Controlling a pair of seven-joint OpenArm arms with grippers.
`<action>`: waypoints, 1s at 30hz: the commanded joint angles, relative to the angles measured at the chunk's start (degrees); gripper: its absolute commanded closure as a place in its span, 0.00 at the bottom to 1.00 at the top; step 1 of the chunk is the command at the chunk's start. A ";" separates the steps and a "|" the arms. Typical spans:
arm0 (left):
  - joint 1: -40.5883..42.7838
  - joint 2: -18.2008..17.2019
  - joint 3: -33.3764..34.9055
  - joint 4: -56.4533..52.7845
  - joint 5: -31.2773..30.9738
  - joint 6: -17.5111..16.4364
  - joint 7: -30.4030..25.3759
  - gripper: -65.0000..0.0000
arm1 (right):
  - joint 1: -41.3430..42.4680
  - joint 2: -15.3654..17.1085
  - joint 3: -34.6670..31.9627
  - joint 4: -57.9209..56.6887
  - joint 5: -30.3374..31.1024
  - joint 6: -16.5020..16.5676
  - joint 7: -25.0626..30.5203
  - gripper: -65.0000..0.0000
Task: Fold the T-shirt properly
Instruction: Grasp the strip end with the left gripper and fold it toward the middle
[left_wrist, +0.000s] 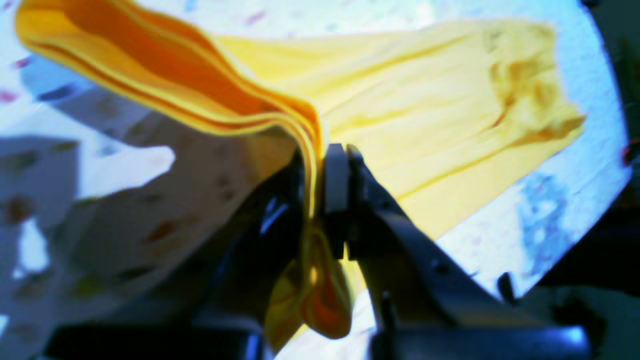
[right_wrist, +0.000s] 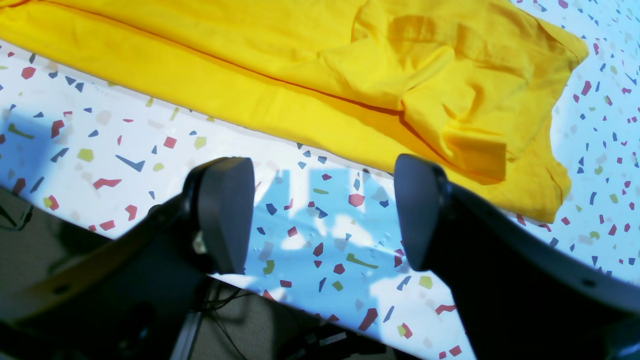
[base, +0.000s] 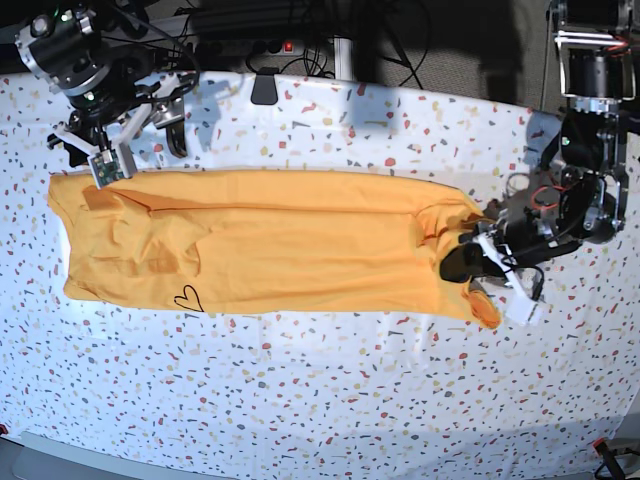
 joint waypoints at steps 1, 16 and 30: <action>-1.38 1.01 -0.33 1.09 -0.35 -0.48 -1.11 1.00 | 0.07 0.48 0.35 1.25 0.13 0.72 1.31 0.34; -1.36 21.57 -0.26 1.05 16.68 -0.39 -8.28 1.00 | 0.04 0.50 0.33 1.25 0.13 0.72 1.29 0.34; -1.40 25.07 5.62 -8.81 17.86 0.92 -15.13 1.00 | 0.04 0.50 0.31 1.25 0.55 0.72 1.29 0.34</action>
